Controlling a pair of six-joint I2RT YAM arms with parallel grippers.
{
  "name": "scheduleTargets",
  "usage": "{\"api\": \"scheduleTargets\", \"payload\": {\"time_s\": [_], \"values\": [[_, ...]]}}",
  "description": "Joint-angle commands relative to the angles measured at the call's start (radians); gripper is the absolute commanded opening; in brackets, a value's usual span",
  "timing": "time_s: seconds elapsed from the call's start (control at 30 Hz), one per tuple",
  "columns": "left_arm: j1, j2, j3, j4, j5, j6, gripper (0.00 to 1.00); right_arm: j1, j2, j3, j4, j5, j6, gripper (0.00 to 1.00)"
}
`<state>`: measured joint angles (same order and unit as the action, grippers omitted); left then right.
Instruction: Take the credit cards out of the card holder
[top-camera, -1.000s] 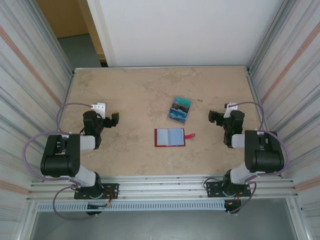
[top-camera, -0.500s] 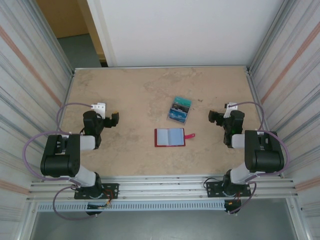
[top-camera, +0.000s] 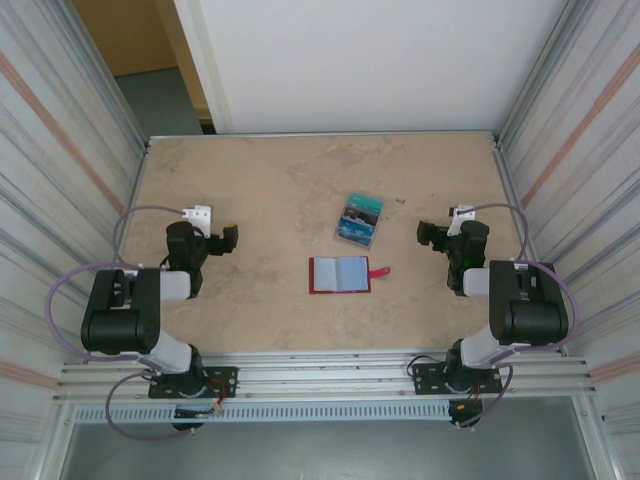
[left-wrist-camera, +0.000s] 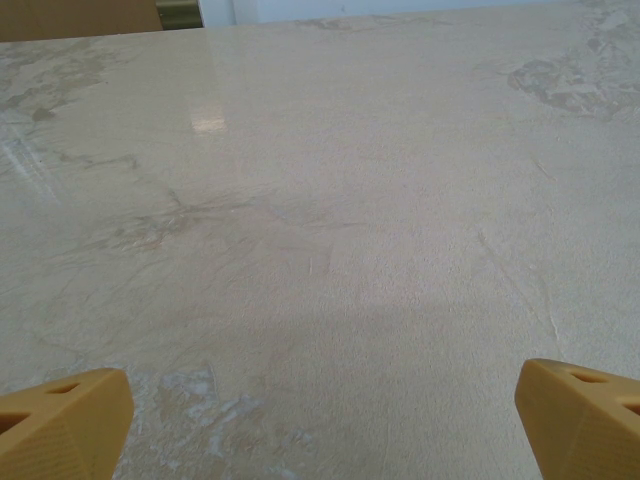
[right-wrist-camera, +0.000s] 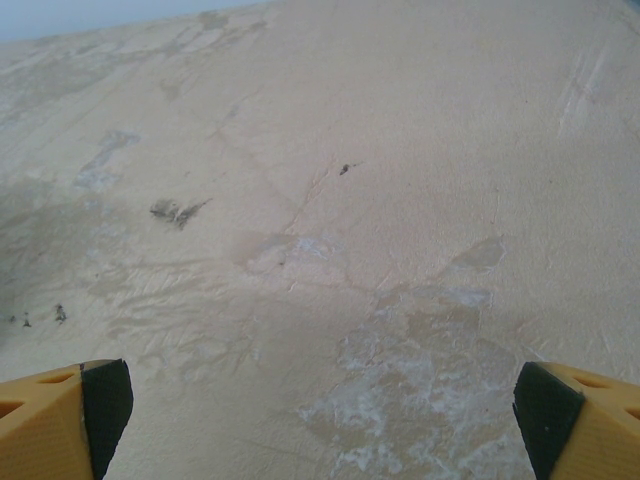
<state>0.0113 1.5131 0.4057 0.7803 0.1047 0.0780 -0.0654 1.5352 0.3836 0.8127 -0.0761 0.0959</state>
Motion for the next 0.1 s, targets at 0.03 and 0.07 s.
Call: {"api": "scheduleTargets", "payload": {"time_s": [0.03, 0.07], "values": [[-0.007, 0.000, 0.009, 0.007, 0.006, -0.006, 0.99, 0.004, 0.007, 0.024, -0.010, 0.011, -0.010, 0.99], [-0.007, 0.000, 0.008, 0.007, 0.006, -0.006, 0.99, 0.004, 0.008, 0.024, -0.010, 0.011, -0.011, 0.99]]}}
